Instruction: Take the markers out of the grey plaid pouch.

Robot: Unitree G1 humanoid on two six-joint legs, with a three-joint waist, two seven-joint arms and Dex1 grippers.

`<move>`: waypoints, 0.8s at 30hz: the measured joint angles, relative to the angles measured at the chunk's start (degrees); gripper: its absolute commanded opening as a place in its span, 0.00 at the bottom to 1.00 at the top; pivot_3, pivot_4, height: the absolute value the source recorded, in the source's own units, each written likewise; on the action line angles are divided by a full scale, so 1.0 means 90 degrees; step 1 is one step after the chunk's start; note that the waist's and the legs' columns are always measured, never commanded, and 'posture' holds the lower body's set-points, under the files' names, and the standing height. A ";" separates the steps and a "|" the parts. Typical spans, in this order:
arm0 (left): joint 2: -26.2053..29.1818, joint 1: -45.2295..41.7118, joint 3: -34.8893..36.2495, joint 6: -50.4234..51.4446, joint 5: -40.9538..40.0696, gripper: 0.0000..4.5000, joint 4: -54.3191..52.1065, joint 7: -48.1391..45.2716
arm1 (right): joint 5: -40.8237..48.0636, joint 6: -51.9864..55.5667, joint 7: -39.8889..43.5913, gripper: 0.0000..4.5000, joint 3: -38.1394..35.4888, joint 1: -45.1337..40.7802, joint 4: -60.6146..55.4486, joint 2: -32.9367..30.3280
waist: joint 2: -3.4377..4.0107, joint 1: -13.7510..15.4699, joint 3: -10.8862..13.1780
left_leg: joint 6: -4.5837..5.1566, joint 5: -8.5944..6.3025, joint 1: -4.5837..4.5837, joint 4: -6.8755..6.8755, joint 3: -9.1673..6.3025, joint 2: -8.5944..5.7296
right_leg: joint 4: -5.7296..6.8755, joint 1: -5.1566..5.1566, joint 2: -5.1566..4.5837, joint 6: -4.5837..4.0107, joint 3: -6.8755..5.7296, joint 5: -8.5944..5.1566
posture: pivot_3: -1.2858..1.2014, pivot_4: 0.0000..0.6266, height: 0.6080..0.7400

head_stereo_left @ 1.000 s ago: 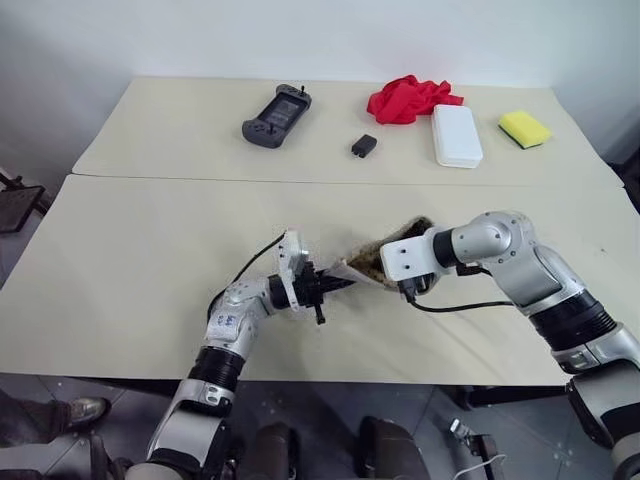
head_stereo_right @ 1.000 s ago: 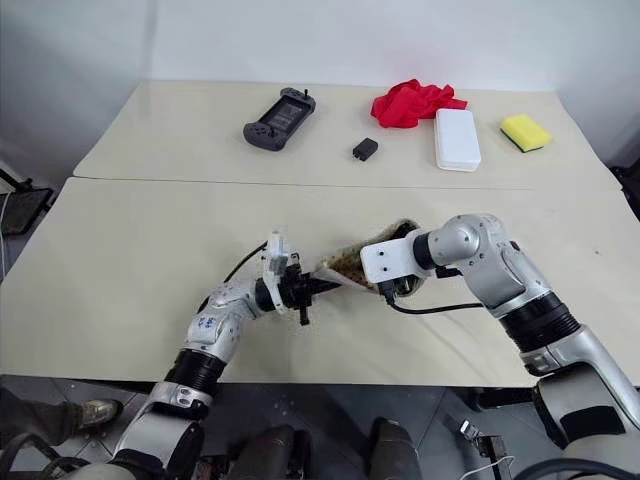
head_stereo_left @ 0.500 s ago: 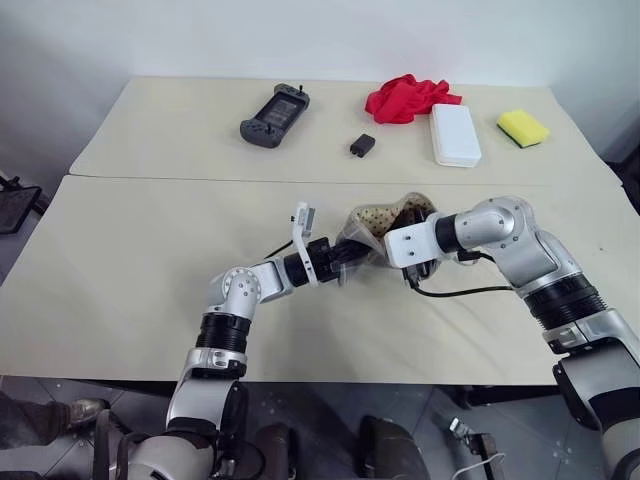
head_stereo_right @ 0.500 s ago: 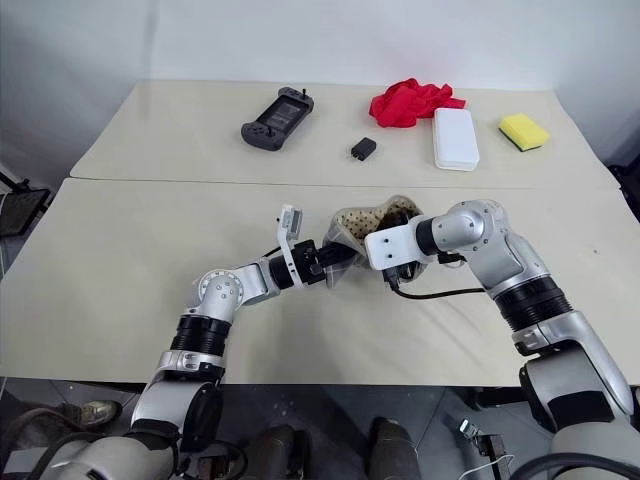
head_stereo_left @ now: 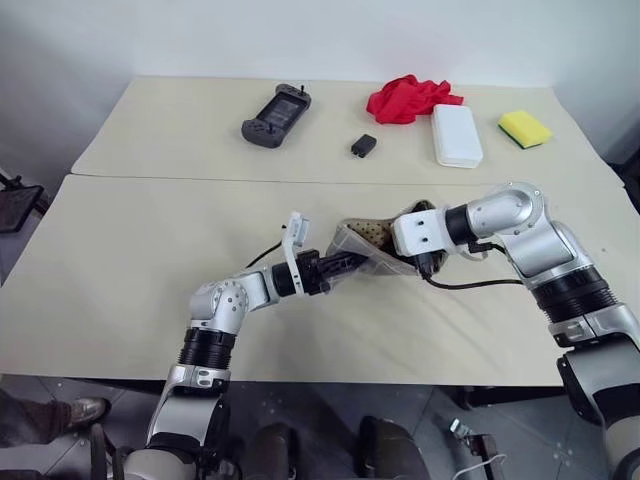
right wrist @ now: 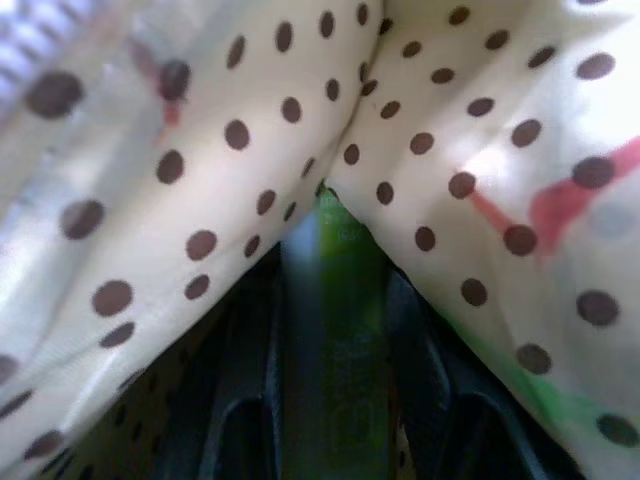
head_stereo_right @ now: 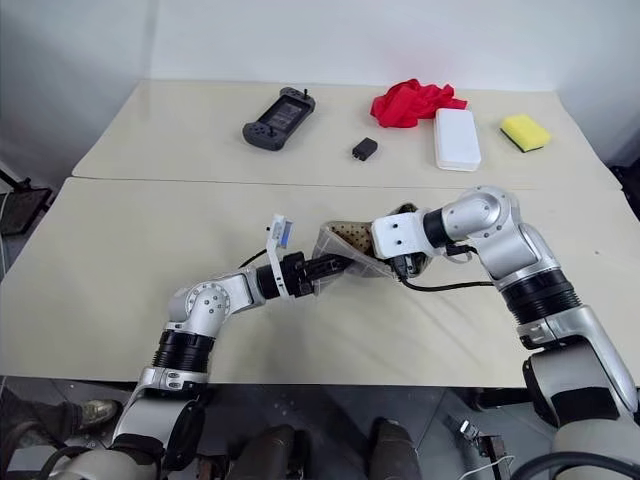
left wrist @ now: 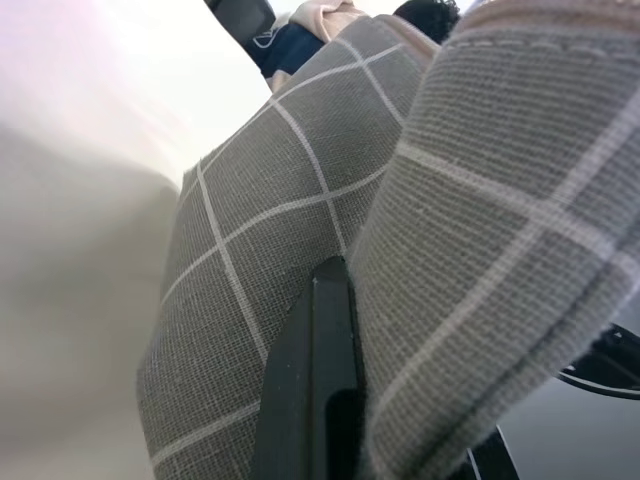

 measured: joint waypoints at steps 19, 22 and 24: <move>0.0397 0.0726 -0.0659 -0.2123 0.0903 0.00 -0.0259 -0.0906 | 0.1453 -0.0019 0.0329 0.24 -0.1204 0.0623 0.0570 0.0123 | 0.0000 -0.0010 0.0000 | 0.0000 0.0000 0.0007 0.0003 0.0008 0.0000 | 0.0003 0.0003 0.0000 0.0000 0.0003 0.0000 | 0.52 0.24 1.00; 0.0418 0.0751 -0.0698 -0.2391 0.1001 0.00 -0.0265 -0.1026 | 0.1729 0.0319 0.0340 0.24 -0.1401 0.0711 0.0527 0.0228 | 0.0000 -0.0001 0.0000 | 0.0000 0.0000 0.0006 0.0003 0.0007 0.0004 | 0.0003 0.0002 0.0000 0.0000 0.0003 0.0000 | 0.52 0.24 1.00; 0.0460 0.0780 -0.0712 -0.2489 0.1021 0.00 -0.0285 -0.1114 | 0.1950 0.0456 0.0392 0.24 -0.1533 0.0820 0.0429 0.0245 | 0.0000 0.0000 0.0000 | 0.0001 0.0000 0.0006 0.0003 0.0007 0.0005 | 0.0003 0.0002 -0.0001 0.0000 0.0003 0.0000 | 0.52 0.24 1.00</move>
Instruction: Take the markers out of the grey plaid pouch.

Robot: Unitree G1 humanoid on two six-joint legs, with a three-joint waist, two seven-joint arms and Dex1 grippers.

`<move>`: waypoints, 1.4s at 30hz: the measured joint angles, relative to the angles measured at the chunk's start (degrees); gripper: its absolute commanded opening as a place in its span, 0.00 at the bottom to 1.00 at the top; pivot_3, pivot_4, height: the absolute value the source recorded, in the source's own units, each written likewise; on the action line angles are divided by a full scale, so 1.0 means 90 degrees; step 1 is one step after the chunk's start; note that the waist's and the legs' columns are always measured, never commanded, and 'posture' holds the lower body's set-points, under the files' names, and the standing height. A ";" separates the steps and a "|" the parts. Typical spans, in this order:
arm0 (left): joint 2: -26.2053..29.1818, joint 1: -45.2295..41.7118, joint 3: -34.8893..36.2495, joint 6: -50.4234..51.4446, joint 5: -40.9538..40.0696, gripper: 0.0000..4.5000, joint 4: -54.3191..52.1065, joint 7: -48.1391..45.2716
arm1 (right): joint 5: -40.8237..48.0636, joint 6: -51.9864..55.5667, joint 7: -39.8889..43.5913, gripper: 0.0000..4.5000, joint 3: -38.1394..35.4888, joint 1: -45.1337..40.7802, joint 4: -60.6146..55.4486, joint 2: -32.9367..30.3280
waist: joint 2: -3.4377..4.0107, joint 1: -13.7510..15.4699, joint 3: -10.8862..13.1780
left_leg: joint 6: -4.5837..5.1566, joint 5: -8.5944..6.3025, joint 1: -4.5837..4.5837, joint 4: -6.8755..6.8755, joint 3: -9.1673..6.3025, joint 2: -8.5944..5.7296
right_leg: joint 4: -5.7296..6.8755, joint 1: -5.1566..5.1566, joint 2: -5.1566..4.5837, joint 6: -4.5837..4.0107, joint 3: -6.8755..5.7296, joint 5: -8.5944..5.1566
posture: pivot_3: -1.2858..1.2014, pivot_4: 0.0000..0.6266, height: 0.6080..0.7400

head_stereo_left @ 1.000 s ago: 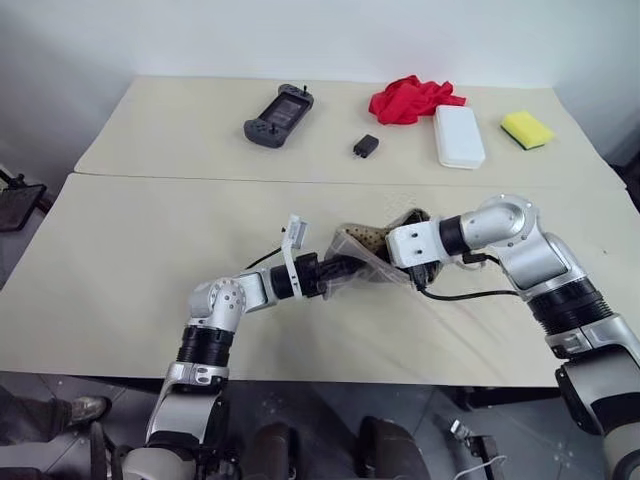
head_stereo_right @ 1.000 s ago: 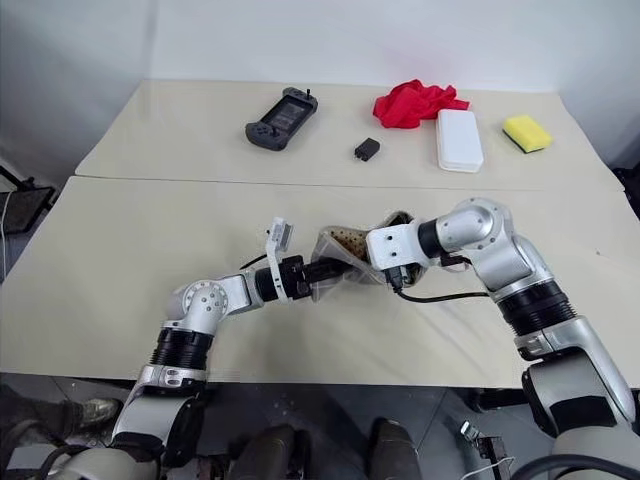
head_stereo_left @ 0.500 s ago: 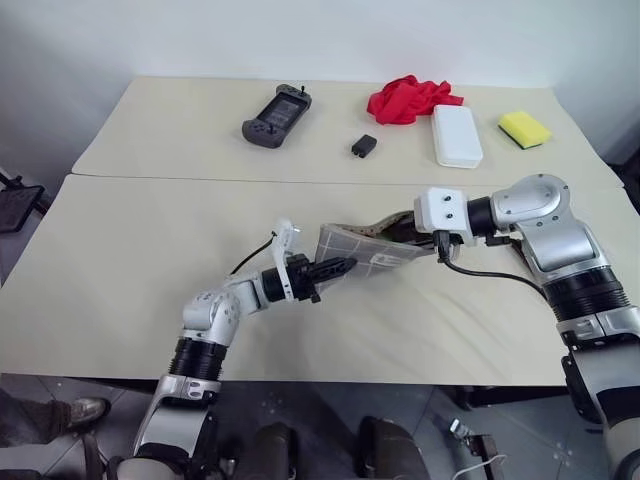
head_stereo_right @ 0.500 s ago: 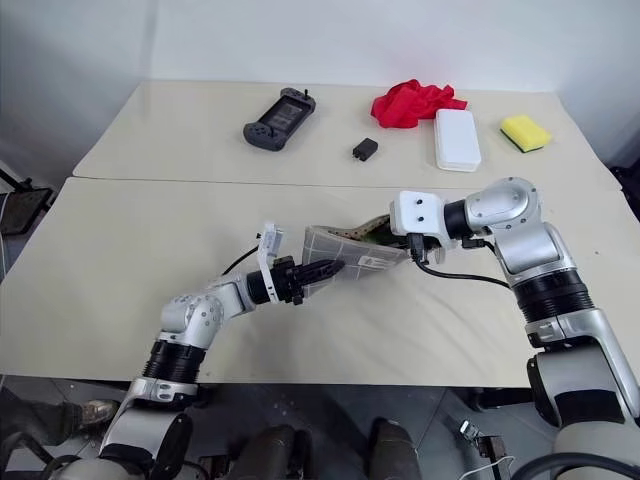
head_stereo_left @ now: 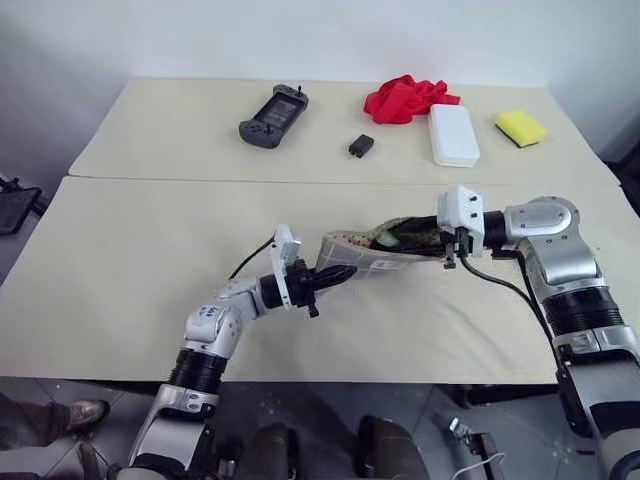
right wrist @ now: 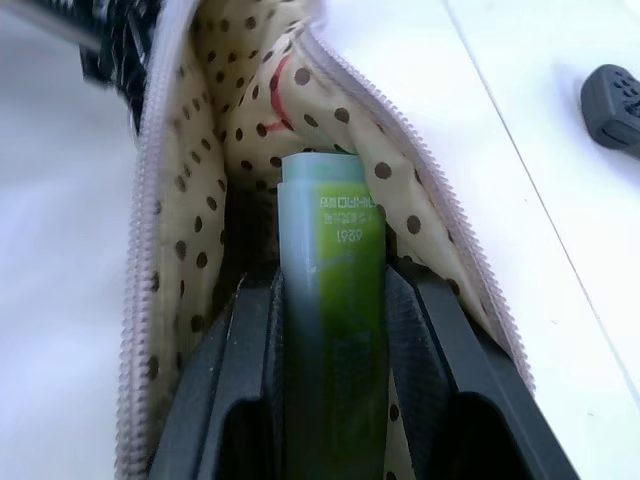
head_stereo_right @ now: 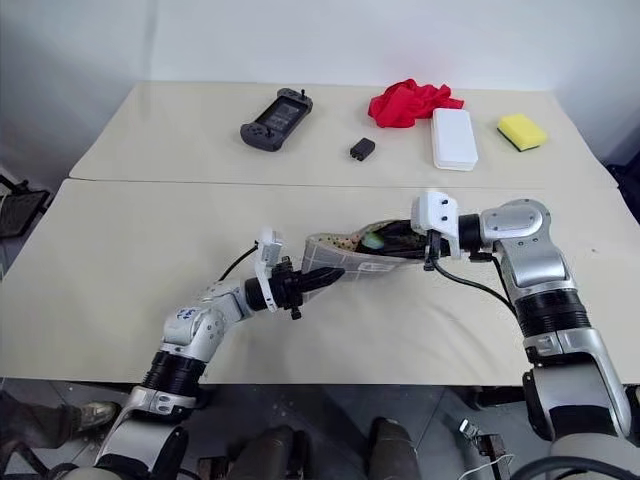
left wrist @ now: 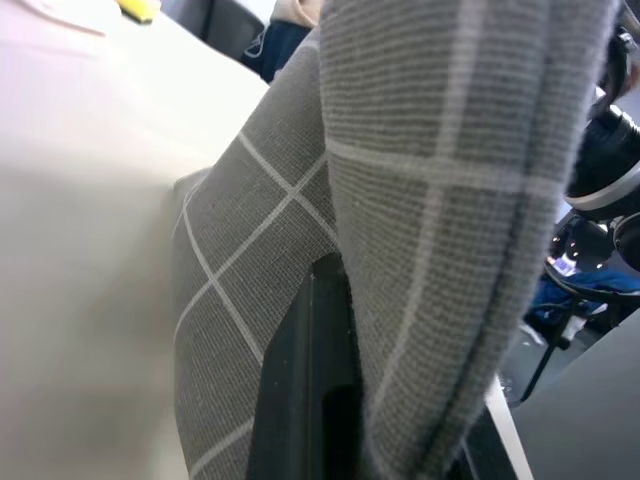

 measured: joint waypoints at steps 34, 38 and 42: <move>0.0346 0.0015 0.0329 -0.0861 0.0142 0.00 0.0094 -0.1082 | 0.0426 0.6269 -0.2756 0.24 -0.0788 0.0152 0.0884 -0.1555 | 0.0031 0.0009 0.0006 | 0.0005 -0.0004 -0.0013 -0.0019 0.0024 -0.0007 | -0.0006 -0.0022 -0.0011 -0.0002 -0.0006 -0.0001 | 0.52 0.24 1.00; 0.0529 -0.0130 0.0313 -0.1248 0.0367 0.00 0.0228 -0.1277 | 0.0173 0.5747 -0.2969 0.54 -0.0842 0.0529 0.0766 -0.1435 | 0.0030 0.0051 0.0007 | 0.0006 -0.0004 -0.0017 -0.0005 0.0039 -0.0009 | -0.0008 -0.0010 -0.0009 -0.0001 -0.0011 0.0000 | 0.52 0.24 1.00; 0.0770 -0.0214 0.0364 -0.1098 0.0352 0.00 0.0290 -0.1407 | 0.0082 0.4666 -0.2759 0.82 -0.0978 0.0653 0.0787 -0.1402 | 0.0031 0.0027 0.0007 | 0.0007 -0.0004 -0.0015 -0.0004 0.0033 -0.0009 | -0.0008 -0.0011 -0.0009 0.0003 -0.0004 0.0002 | 0.52 0.24 1.00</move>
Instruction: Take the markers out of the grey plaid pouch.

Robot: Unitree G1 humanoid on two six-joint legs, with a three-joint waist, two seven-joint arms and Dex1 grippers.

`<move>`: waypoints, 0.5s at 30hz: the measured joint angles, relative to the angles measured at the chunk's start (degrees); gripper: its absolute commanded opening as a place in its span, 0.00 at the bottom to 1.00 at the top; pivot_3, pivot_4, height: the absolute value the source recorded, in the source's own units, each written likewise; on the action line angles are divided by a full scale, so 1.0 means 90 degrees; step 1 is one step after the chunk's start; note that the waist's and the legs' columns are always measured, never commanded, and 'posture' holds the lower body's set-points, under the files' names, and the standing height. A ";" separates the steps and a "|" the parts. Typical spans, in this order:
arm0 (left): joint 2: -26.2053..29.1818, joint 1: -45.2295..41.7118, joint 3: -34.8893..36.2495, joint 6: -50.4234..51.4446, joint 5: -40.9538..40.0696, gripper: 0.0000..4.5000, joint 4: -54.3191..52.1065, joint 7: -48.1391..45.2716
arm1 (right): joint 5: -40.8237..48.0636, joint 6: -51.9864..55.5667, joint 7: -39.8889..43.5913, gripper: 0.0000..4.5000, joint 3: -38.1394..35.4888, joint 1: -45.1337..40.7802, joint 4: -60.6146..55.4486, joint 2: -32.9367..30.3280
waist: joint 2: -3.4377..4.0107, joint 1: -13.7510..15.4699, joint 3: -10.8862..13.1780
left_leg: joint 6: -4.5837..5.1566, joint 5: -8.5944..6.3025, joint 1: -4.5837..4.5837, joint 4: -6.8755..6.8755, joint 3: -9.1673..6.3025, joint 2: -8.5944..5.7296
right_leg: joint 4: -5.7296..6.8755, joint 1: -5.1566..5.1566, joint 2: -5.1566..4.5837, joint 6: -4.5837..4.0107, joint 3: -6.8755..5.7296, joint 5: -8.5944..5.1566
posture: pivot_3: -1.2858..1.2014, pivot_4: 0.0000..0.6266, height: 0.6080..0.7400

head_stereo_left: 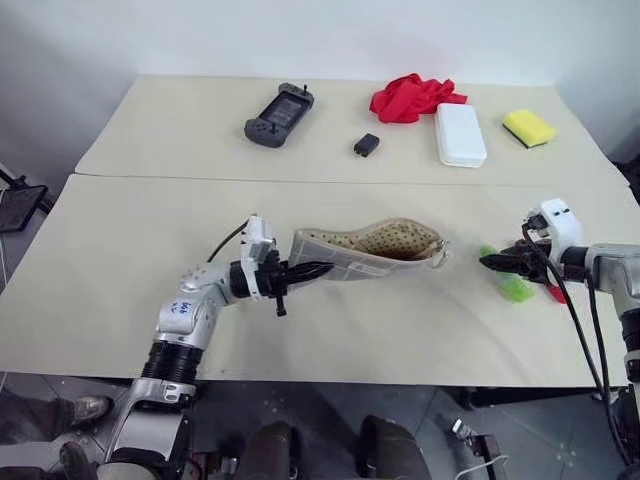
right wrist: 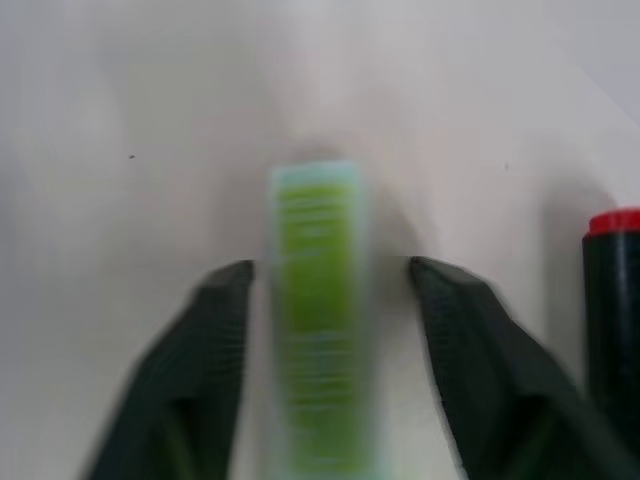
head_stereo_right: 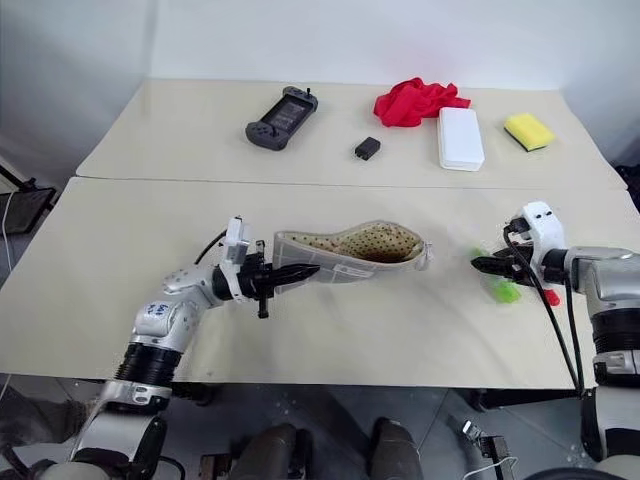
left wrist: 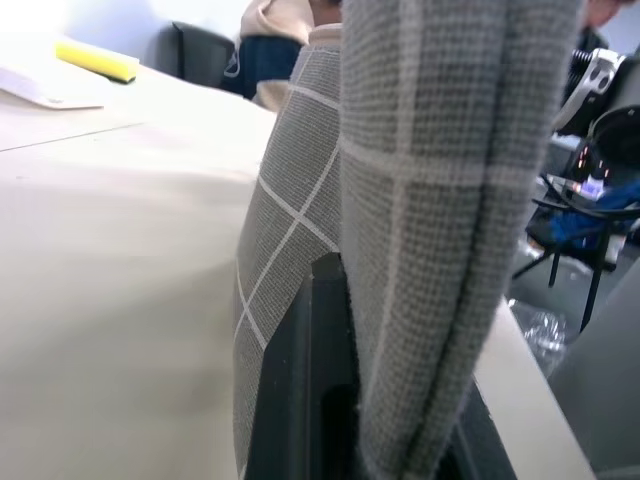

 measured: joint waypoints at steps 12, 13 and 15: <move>0.0510 -0.1061 0.2998 0.4736 -0.2322 0.00 0.1254 0.3188 | 0.1146 -0.3336 0.1926 0.99 -0.1338 0.0973 -0.1675 0.0940 | -0.0013 -0.0031 0.0009 | -0.0001 0.0001 0.0019 -0.0010 -0.0036 0.0016 | 0.0006 0.0010 0.0004 0.0001 0.0008 -0.0001 | 0.52 0.24 1.00; 0.0481 -0.1034 0.3205 0.5002 -0.2393 0.00 0.1286 0.3563 | 0.1092 -0.3513 0.1964 0.99 -0.1264 0.1066 -0.1731 0.1011 | -0.0014 -0.0031 0.0009 | -0.0001 0.0000 0.0019 -0.0010 -0.0035 0.0016 | 0.0006 0.0010 0.0004 0.0001 0.0008 -0.0001 | 0.52 0.24 1.00; 0.0385 -0.0972 0.3460 0.5353 -0.2442 0.00 0.1284 0.4164 | 0.1031 -0.3741 0.1992 0.99 -0.1141 0.1190 -0.1876 0.1144 | -0.0015 0.0007 0.0010 | -0.0001 0.0001 0.0018 -0.0009 -0.0040 0.0012 | 0.0007 0.0011 0.0003 0.0001 0.0007 0.0000 | 0.52 0.24 1.00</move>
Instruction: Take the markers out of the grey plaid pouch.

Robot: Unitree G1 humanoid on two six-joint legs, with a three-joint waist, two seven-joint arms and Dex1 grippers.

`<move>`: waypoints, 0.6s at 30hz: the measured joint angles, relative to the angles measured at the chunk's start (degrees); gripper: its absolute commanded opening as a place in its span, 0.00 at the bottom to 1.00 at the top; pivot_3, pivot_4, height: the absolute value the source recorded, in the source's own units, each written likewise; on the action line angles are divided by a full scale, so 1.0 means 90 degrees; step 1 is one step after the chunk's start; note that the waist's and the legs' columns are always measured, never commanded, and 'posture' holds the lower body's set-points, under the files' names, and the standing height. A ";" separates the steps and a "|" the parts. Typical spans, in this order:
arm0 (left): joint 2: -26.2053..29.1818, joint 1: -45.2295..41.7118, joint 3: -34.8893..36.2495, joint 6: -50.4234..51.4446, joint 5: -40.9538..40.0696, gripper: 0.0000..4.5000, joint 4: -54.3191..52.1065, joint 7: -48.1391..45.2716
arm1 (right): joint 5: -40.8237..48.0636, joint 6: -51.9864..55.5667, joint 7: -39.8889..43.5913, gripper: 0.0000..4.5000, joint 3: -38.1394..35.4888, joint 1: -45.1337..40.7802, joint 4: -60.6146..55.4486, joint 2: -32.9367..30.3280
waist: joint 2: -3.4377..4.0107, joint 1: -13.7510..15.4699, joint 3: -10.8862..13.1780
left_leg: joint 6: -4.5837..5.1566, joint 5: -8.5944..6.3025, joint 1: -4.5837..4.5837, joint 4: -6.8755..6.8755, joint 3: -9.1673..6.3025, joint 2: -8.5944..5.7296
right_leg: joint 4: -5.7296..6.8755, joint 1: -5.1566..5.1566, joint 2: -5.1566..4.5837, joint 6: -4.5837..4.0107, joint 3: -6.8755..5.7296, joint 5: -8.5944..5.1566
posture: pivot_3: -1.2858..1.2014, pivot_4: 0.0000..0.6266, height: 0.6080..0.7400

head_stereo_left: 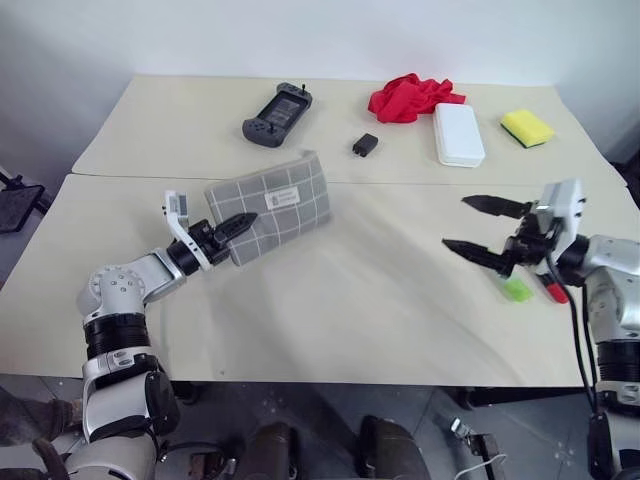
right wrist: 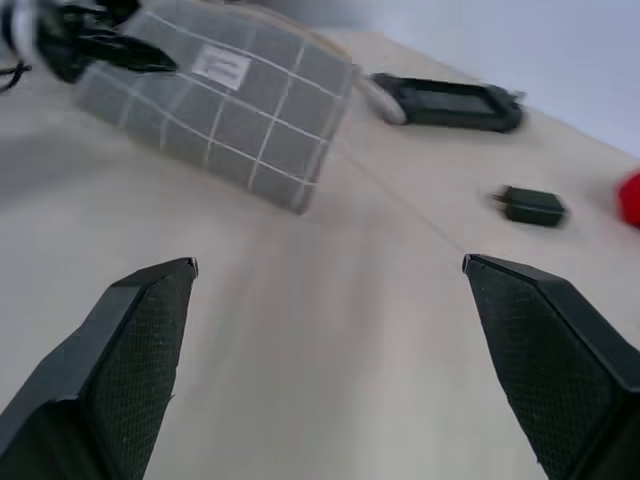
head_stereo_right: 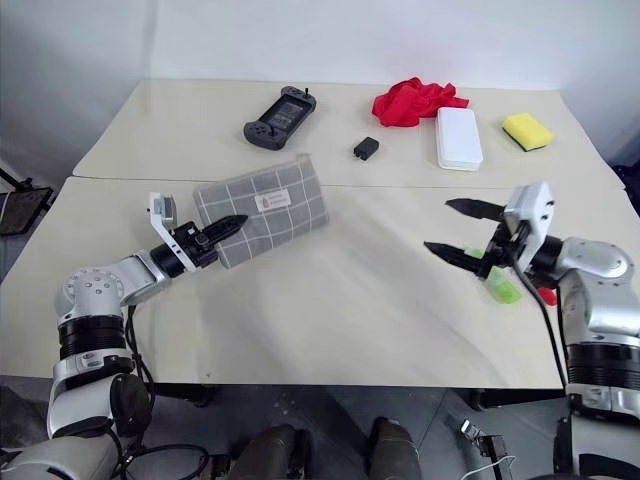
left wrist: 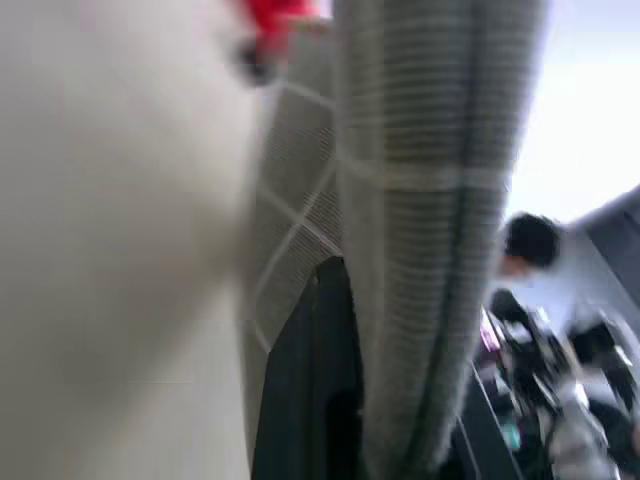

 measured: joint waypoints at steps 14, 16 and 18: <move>0.0704 0.0725 -0.0950 -0.0385 0.0946 0.83 -0.1658 0.1433 | -0.0072 -0.0203 0.0052 1.00 0.0210 0.0323 -0.0157 0.0173 | 0.0003 0.0033 -0.0002 | -0.0017 -0.0003 0.0019 -0.0002 0.0027 -0.0014 | 0.0004 -0.0002 0.0016 -0.0003 0.0027 -0.0001 | 0.52 0.24 1.00; 0.1368 0.1067 -0.1784 -0.1230 0.1761 0.97 -0.2096 0.1027 | -0.0069 -0.0197 0.0107 1.00 0.0209 0.0305 -0.0091 0.0109 | 0.0002 -0.0022 -0.0001 | -0.0025 -0.0003 0.0020 -0.0016 0.0032 -0.0012 | 0.0003 -0.0009 0.0021 -0.0010 0.0031 -0.0005 | 0.52 0.24 1.00; 0.2074 0.1372 -0.2425 -0.1864 0.2391 0.99 -0.2488 0.0485 | -0.0068 -0.0160 0.0203 1.00 0.0186 0.0323 0.0010 -0.0098 | 0.0003 -0.0043 0.0000 | -0.0028 -0.0004 0.0020 -0.0028 0.0040 -0.0010 | 0.0000 -0.0021 0.0024 -0.0014 0.0038 -0.0007 | 0.52 0.24 1.00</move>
